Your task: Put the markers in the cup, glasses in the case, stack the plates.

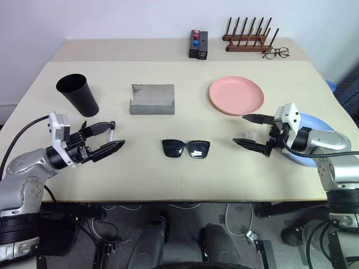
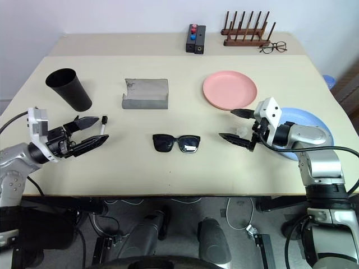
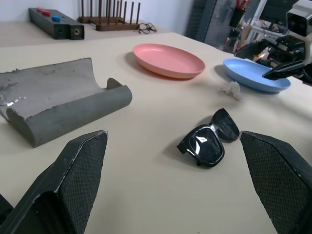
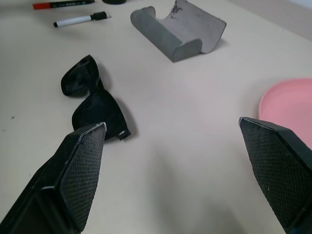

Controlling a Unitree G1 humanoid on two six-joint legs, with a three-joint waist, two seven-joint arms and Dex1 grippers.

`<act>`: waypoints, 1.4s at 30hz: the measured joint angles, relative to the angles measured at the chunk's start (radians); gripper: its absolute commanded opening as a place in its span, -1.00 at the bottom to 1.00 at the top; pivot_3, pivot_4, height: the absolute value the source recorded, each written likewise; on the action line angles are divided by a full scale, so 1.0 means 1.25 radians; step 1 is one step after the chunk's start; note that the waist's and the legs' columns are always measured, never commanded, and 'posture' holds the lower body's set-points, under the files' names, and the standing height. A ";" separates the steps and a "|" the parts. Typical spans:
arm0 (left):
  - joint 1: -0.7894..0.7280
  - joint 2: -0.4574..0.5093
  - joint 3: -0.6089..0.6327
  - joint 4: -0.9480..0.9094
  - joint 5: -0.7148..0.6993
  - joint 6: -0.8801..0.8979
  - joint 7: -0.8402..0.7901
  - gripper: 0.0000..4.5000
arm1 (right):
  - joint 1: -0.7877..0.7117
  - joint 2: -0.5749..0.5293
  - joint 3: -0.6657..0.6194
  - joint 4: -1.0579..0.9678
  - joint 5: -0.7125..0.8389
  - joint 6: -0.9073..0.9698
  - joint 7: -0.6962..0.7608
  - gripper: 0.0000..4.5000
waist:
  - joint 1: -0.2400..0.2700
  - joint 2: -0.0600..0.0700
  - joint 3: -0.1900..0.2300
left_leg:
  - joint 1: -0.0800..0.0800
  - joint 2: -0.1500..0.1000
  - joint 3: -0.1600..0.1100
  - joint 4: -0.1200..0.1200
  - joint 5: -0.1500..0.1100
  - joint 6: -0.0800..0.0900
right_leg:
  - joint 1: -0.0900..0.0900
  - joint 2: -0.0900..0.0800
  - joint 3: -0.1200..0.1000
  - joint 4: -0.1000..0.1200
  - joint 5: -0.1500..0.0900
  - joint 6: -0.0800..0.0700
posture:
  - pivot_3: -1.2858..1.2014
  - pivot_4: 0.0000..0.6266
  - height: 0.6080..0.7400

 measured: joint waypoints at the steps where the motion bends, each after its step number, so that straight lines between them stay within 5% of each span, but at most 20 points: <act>1: 0.000 0.000 0.000 0.000 0.000 -0.002 0.000 1.00 | -0.006 0.001 0.001 0.000 0.000 0.001 -0.001 0.99 | 0.000 0.000 0.000 | 0.000 0.000 0.000 0.000 0.000 0.000 | 0.000 0.000 0.000 0.000 0.000 0.000 | 0.03 -0.52 1.00; 13: -0.015 0.041 0.040 0.025 -0.015 0.065 0.060 1.00 | -0.037 0.038 0.025 -0.008 -0.006 0.005 -0.023 0.99 | -0.001 0.000 0.000 | 0.000 0.000 0.000 0.000 0.000 0.000 | 0.000 0.000 0.000 0.000 0.000 0.000 | 0.03 -0.52 1.00; 25: -0.031 0.119 0.091 0.145 0.101 0.159 0.301 1.00 | -0.145 0.206 0.108 -0.120 0.044 0.153 -0.112 0.99 | 0.002 0.000 0.000 | -0.001 0.000 -0.001 -0.002 0.000 0.000 | -0.001 0.000 0.000 0.000 0.000 0.000 | 0.03 -0.52 1.00; 42: -0.255 0.147 0.033 0.335 0.184 0.352 0.463 1.00 | -0.143 0.300 0.215 -0.108 -0.038 0.005 -0.101 0.99 | -0.002 -0.002 -0.001 | 0.000 0.000 -0.001 -0.002 0.001 -0.001 | -0.001 0.002 -0.001 0.001 0.002 0.004 | 0.03 -0.52 1.00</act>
